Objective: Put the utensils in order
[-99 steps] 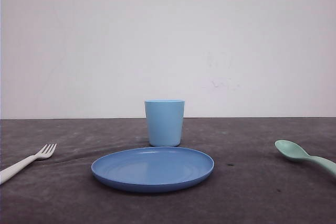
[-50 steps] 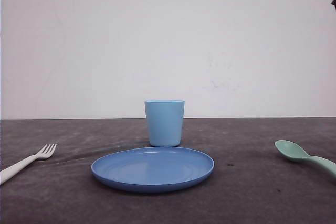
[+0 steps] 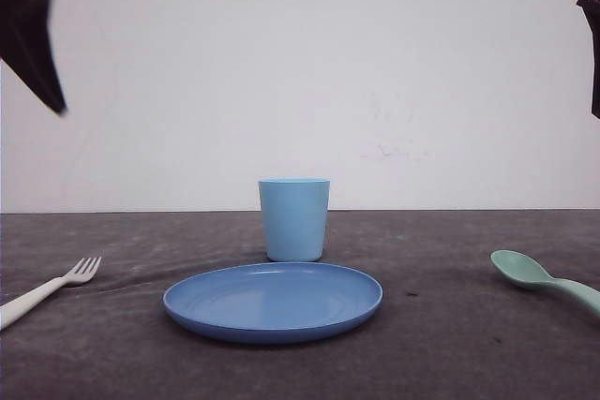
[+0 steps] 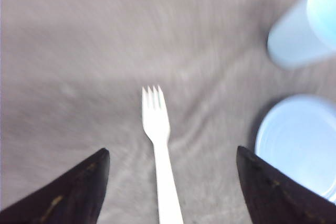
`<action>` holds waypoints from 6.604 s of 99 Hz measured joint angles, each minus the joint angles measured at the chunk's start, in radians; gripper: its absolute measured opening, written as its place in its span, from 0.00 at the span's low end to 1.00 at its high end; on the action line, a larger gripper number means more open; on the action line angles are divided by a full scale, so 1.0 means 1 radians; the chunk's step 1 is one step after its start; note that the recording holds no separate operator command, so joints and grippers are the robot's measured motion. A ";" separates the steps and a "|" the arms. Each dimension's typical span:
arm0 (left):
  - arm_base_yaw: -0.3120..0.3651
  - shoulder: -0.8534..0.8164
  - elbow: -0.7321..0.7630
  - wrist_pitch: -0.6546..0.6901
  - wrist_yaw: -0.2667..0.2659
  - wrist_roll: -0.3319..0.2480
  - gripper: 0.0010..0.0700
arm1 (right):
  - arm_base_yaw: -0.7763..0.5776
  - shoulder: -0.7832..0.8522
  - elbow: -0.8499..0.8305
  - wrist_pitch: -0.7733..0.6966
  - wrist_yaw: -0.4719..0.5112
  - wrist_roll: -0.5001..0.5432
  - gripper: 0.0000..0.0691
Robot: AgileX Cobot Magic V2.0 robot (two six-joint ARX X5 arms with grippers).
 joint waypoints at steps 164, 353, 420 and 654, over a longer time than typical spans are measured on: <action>-0.142 0.376 0.000 0.096 -0.191 -0.045 0.04 | 0.000 0.000 0.000 -0.028 0.000 0.000 0.99; -0.278 0.664 0.055 1.477 0.101 0.061 0.04 | 0.000 0.000 0.000 -0.029 0.000 0.001 0.99; -0.287 0.705 0.056 1.369 0.101 0.190 0.04 | 0.000 0.000 0.000 -0.029 0.000 0.000 0.99; 0.293 -0.245 -0.061 0.161 0.042 0.169 0.33 | 0.249 0.523 0.000 0.286 -0.032 0.062 0.85</action>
